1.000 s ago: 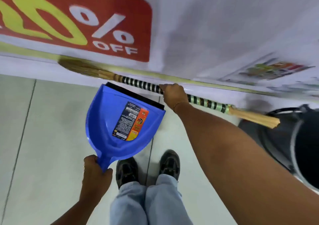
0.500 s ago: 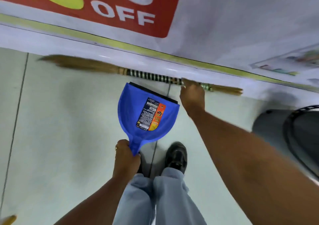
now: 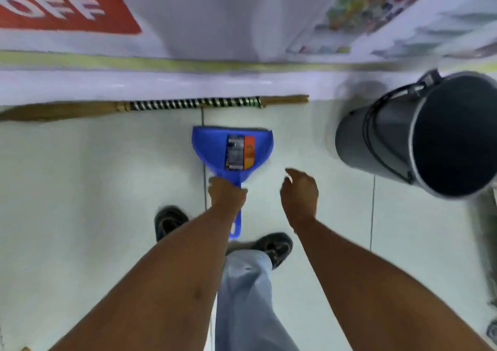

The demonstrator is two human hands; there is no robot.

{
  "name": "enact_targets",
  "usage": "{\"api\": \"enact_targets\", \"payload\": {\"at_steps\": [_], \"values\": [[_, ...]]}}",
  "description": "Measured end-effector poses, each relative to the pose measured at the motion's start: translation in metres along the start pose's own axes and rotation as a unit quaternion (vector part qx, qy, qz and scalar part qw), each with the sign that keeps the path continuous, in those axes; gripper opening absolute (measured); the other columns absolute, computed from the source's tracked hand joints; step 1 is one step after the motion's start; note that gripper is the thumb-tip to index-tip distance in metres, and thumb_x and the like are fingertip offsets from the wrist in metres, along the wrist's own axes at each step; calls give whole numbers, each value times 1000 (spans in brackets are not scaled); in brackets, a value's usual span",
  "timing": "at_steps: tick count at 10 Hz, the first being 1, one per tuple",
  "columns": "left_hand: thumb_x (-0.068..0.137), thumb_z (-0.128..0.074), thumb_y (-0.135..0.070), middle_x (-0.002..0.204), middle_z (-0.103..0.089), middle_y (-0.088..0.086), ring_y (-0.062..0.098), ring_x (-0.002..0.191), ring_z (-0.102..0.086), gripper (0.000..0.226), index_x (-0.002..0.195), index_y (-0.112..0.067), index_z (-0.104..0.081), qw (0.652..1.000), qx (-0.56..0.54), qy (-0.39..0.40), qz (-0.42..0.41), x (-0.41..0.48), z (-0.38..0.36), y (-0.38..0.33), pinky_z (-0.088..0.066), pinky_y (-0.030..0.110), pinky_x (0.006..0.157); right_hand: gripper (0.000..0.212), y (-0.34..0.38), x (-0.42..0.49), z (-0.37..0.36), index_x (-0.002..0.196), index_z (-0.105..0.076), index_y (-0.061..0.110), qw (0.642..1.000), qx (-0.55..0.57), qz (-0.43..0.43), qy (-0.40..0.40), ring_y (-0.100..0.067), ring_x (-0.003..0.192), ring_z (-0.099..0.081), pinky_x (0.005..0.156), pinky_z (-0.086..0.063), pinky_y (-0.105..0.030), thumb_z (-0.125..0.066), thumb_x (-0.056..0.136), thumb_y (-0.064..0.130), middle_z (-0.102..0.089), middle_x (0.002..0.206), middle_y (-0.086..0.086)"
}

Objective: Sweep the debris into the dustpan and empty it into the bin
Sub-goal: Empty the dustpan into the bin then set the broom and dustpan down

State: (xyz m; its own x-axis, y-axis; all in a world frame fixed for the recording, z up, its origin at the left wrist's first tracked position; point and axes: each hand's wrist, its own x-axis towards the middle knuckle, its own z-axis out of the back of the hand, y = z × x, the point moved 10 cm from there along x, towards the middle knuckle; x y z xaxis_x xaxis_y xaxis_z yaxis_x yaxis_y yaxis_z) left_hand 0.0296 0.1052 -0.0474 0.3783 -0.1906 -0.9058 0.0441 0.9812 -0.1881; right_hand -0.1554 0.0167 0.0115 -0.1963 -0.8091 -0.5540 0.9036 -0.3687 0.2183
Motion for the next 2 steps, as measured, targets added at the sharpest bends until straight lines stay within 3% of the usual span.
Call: {"api": "enact_targets", "payload": {"at_steps": [2], "values": [[84,-61,-14,127,-53,17,32,105,-54,49,125,-3,-37,999,-22,-9,-27,7,-37,-2,-39,31,76,37,-18,15,-9,128,-59,9,1000,14,8,0,-25,125,-50,101,-40,-29,-46,93,6,-61,130,-11]]}}
